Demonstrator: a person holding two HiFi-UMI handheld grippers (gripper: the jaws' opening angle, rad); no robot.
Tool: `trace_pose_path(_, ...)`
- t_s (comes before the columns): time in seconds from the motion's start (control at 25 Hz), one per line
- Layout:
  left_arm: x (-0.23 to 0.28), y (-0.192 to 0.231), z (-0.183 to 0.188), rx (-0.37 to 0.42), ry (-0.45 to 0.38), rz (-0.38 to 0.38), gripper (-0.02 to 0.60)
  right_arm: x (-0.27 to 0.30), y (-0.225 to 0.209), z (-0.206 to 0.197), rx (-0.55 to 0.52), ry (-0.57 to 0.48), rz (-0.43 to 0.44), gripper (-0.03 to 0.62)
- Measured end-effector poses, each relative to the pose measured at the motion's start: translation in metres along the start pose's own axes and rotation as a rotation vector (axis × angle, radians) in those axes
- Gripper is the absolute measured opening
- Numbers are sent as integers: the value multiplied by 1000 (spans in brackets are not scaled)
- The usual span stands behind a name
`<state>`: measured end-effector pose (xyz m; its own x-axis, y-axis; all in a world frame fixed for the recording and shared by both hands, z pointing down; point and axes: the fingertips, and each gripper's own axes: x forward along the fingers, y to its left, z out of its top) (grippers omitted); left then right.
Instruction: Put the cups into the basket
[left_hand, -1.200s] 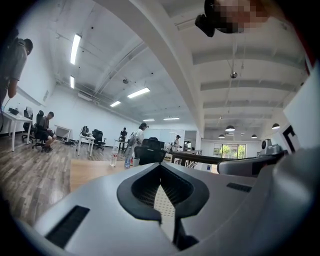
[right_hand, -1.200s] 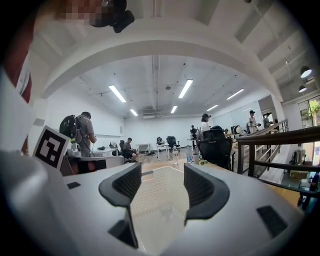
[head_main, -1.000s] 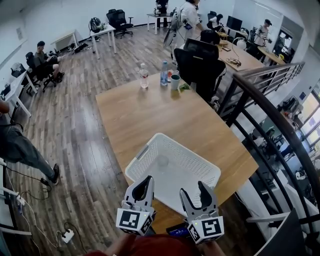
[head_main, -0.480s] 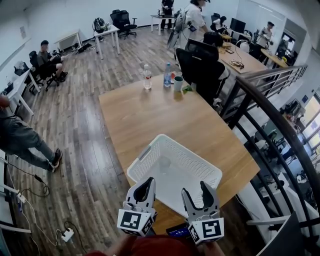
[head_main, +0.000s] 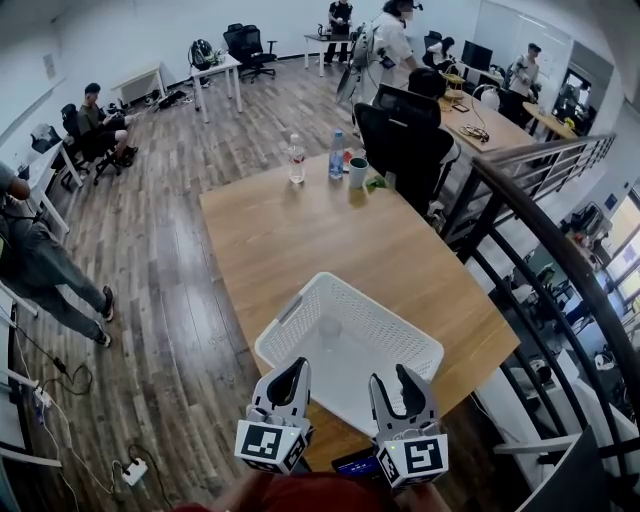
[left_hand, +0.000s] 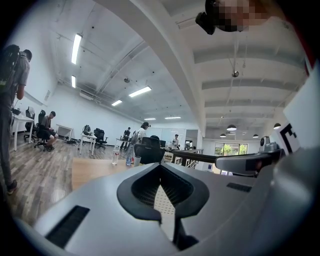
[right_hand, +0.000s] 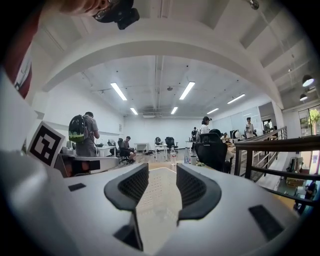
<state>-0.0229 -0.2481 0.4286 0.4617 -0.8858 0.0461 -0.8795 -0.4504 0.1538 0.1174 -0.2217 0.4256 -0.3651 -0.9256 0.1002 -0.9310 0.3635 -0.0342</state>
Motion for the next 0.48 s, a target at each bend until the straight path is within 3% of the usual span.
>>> trace_pose_path(0.48, 2, -10, 5, 7, -10, -21, 8, -6, -20, -2, 89, -5, -45, 41)
